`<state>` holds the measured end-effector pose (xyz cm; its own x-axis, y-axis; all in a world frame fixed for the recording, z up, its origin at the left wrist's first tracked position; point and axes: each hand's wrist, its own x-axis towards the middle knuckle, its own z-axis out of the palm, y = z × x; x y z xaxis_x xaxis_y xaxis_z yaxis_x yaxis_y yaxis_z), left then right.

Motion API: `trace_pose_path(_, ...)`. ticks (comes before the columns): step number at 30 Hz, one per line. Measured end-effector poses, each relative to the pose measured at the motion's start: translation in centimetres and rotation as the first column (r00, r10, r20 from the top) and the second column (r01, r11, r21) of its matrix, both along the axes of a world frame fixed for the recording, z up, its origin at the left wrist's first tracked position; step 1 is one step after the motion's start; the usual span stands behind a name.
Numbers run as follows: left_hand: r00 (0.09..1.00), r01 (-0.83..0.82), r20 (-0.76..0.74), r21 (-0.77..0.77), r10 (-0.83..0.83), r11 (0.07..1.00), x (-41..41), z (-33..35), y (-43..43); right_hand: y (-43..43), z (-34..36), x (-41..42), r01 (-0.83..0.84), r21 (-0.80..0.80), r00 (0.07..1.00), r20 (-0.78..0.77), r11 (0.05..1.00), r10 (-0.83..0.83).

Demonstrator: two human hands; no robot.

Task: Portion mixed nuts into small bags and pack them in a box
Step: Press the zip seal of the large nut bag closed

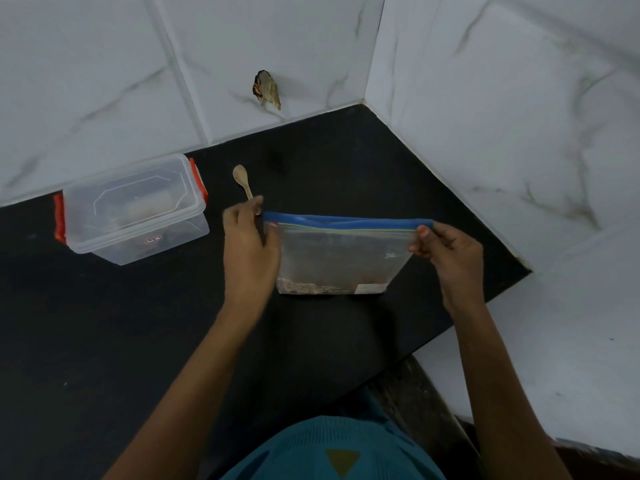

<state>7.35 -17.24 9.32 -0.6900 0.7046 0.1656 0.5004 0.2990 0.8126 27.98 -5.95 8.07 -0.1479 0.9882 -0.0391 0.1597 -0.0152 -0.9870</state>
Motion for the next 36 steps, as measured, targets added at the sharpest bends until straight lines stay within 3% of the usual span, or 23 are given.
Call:
trace_pose_path(3,0.963,0.02,-0.269,0.063,-0.003,0.998,2.5,0.9,0.8,-0.1,-0.1,0.0,0.033,0.015,0.999,-0.014,0.999,-0.032)
trace_pose_path(5,0.885,0.195,-0.439,0.047,-0.155,0.98,4.3,1.4,2.1,0.0,-0.1,0.0,0.013,0.038,1.0,0.016,0.999,-0.014)
trace_pose_path(7,0.787,0.369,-0.496,-0.095,-0.366,0.924,5.8,2.3,3.8,0.3,-0.1,0.2,-0.012,0.053,0.999,0.042,0.999,0.009)
trace_pose_path(9,0.696,0.45,-0.47,-0.304,-0.544,0.839,6.7,2.9,5.8,0.5,-0.2,0.4,-0.034,0.063,0.998,0.059,0.997,0.03)
trace_pose_path(12,0.66,0.508,-0.379,-0.411,-0.649,0.757,7.1,3.2,7.9,0.5,-0.4,0.9,-0.068,0.088,0.996,0.072,0.994,0.061)
trace_pose_path(19,0.735,0.565,-0.21,-0.336,-0.645,0.754,6.9,3.1,9.0,0.6,-0.5,1.3,-0.103,0.002,0.993,-0.05,0.995,0.103)
trace_pose_path(26,0.7,0.612,-0.186,-0.341,-0.69,0.713,7.0,3.1,8.7,0.9,-0.8,1.6,-0.127,0.09,0.991,0.047,0.988,0.123)
trace_pose_path(31,0.625,0.595,-0.263,-0.448,-0.735,0.667,7.3,3.2,8.7,0.7,-1.0,1.2,-0.106,0.143,0.994,0.043,0.984,0.1)
trace_pose_path(36,0.709,0.547,-0.25,-0.395,-0.659,0.738,7.6,3.2,8.9,0.6,-0.6,1.3,-0.111,0.107,0.994,0.009,0.988,0.111)
